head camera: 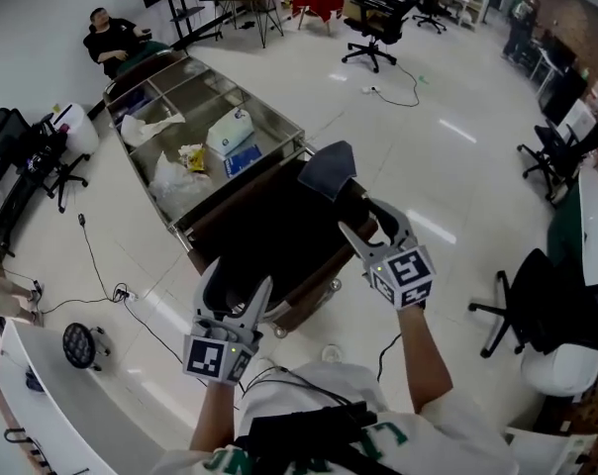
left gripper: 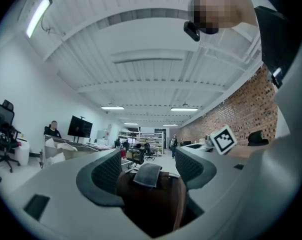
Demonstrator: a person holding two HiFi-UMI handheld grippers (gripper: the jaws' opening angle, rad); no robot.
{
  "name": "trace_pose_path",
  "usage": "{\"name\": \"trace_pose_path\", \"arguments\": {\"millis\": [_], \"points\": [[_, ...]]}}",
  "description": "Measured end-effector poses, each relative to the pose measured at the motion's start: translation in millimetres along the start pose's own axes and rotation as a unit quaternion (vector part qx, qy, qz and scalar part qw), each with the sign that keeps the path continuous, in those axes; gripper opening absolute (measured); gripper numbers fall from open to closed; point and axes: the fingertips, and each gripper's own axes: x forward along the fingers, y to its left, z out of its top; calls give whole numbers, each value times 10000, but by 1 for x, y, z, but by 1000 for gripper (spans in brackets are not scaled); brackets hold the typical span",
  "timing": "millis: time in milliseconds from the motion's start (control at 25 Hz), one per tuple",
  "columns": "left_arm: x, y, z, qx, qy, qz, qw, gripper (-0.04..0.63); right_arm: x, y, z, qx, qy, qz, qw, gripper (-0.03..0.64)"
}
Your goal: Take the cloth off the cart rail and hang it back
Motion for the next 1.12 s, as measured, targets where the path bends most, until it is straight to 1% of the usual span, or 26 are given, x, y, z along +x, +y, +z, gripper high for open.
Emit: {"name": "trace_pose_path", "arguments": {"millis": [80,160,240,320,400,440,560,600,680,760,840,960,1040,1120], "points": [[-3,3,8,-60,22,39,10000,321,38,-31,-6,-437,480,-98,9978,270],[-7,2,19,-216,38,63,9997,321,80,-56,-25,-669,1059,-24,9921,272],[-15,8,20,-263,58,143,9995,321,121,-72,-57,-730,1712,162,9824,296],[-24,17,17,-270,115,261,9992,321,153,-82,-85,-672,2172,268,9734,298],[-32,23,17,-272,162,355,9989,321,174,-94,-103,-671,2443,212,9671,299],[-36,24,17,-268,172,396,9987,321,180,-100,-112,-749,2616,172,9621,299],[-46,31,16,-280,201,548,9979,321,189,-109,-136,-1027,3209,165,9414,297],[-49,34,15,-296,212,602,9975,321,191,-109,-140,-1051,3334,184,9367,275],[-54,40,13,-319,223,685,9969,321,190,-108,-144,-1028,3456,202,9325,233],[-59,46,9,-268,209,723,9968,321,189,-106,-141,-987,3436,195,9337,208],[-59,47,10,-254,190,702,9970,321,186,-102,-136,-932,3321,172,9385,186],[-54,45,17,-308,138,622,9975,321,177,-108,-132,-1004,3137,66,9442,153],[-51,46,18,-297,115,568,9979,321,168,-105,-122,-1034,2908,99,9511,143],[-48,46,18,-288,105,496,9983,321,157,-94,-101,-1021,2557,198,9612,137]]}}
